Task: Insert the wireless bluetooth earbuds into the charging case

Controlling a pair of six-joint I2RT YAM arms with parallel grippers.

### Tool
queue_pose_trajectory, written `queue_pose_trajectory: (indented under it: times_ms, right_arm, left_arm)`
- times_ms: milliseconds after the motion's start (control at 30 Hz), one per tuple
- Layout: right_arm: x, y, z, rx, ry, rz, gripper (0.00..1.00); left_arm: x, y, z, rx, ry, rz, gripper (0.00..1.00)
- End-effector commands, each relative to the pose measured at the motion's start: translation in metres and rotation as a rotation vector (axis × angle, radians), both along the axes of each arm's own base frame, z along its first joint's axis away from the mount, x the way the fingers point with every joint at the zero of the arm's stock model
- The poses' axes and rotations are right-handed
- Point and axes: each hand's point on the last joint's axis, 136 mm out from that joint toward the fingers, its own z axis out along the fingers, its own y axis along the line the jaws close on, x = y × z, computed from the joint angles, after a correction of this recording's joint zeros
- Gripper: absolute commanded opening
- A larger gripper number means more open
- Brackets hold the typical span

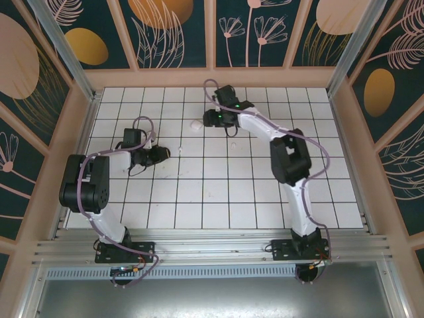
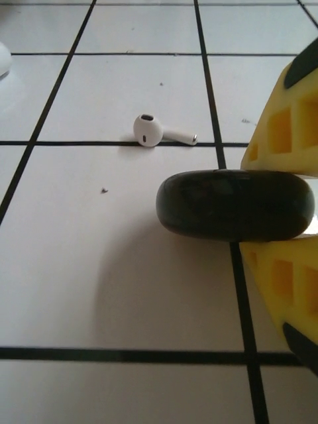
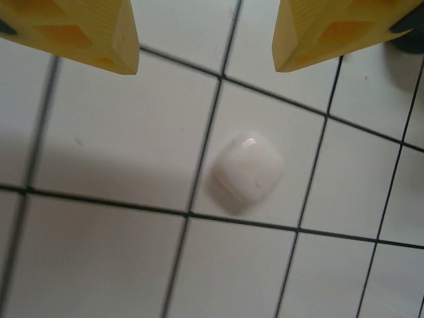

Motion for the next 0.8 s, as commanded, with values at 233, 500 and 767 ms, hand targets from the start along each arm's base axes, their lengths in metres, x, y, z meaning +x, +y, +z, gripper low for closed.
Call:
queue_pose_trajectory:
  times_ms: [233,500,767]
  right_arm:
    - [0.032,0.043,-0.017,-0.095,-0.079,0.197,0.6]
    - [0.033,0.049,-0.034,-0.154,-0.131,0.292,0.65]
    - [0.037,0.062,-0.054,-0.203,-0.189,0.353,0.71]
  left_arm:
    - [0.009,0.039,0.021,0.23,-0.029,0.071,0.53]
    - [0.021,0.036,0.042,0.217,-0.076,0.063,0.59]
    - [0.023,0.031,0.051,0.183,-0.098,0.057,0.62]
